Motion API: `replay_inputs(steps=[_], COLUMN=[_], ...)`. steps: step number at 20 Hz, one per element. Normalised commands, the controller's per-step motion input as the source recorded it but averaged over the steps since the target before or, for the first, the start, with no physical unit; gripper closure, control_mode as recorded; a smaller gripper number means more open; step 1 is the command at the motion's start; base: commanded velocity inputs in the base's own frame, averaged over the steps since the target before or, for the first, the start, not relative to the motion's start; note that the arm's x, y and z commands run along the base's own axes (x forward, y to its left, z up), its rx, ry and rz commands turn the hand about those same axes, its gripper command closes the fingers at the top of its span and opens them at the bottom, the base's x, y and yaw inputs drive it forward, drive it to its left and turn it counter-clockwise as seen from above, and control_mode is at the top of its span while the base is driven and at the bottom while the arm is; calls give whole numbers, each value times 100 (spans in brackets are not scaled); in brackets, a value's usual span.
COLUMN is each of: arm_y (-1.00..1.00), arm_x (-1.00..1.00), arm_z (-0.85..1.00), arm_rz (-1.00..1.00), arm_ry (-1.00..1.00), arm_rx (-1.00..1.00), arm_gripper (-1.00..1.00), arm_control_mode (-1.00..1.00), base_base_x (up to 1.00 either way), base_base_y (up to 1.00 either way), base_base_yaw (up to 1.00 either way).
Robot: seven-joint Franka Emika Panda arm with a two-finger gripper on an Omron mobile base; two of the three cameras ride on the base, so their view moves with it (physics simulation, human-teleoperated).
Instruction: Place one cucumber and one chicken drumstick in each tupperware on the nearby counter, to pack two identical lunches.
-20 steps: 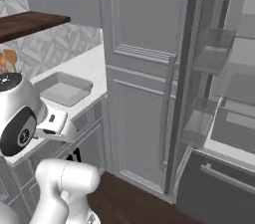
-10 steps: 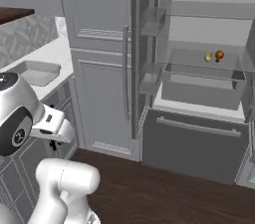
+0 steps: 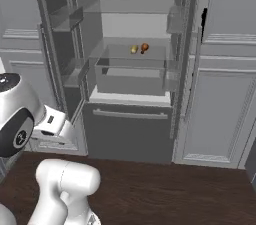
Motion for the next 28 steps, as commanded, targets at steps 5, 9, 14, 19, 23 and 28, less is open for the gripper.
replay_inputs(steps=[5,9,14,19,23,28], arm_y=[0,0,0,0,0,0], arm_x=[0,0,0,0,0,0], arm_z=[0,0,0,0,0,0], arm_rz=[0,0,0,0,0,0], arm_ry=[0,0,0,0,0,0], arm_rx=[0,0,0,0,0,0], arm_gripper=[-100,-100,-100,-100,-100,-100], arm_control_mode=[100,100,100,100,100,100], base_base_x=[71,87,80,72,82,78], base_base_y=[-16,-8,-26,-20,-25,-30], base_base_yaw=[-7,0,0,0,0,0])
